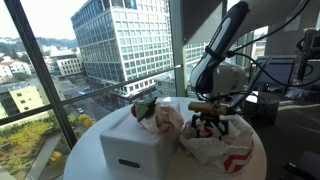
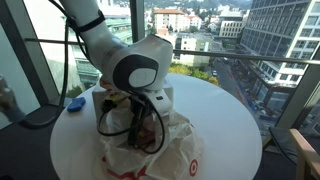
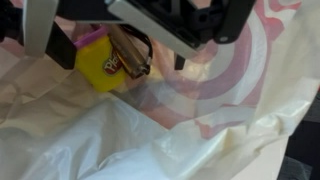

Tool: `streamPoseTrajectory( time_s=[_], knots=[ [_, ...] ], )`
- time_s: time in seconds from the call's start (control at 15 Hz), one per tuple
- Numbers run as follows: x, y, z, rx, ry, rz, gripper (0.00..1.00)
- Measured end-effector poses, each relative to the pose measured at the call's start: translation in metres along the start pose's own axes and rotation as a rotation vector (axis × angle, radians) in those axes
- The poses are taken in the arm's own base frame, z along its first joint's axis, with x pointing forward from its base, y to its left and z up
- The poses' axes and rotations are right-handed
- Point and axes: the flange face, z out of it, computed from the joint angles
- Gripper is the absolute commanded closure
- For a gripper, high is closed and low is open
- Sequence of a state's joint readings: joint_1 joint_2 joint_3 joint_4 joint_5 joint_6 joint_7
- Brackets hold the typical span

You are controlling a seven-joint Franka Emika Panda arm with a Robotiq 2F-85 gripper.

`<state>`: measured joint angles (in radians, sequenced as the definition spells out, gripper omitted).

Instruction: Remove the objects from the plastic bag and put them on the white basket

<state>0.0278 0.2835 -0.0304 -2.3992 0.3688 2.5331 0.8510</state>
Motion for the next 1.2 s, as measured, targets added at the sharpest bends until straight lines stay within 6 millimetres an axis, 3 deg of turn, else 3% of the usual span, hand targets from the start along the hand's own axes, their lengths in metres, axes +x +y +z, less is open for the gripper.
streamPoseTrajectory(
  time_s=[0.33, 0.4, 0.53, 1.07, 1.2],
  knots=[
    [0.033, 0.005, 0.009, 0.035, 0.061, 0.09, 0.0],
    [0.036, 0.005, 0.011, 0.041, 0.07, 0.096, 0.25],
    [0.037, 0.003, 0.013, 0.048, 0.08, 0.101, 0.34],
    [0.023, 0.007, 0.004, 0.062, 0.086, 0.101, 0.95],
    [0.015, 0.01, -0.007, 0.077, 0.089, 0.096, 1.0]
  ],
)
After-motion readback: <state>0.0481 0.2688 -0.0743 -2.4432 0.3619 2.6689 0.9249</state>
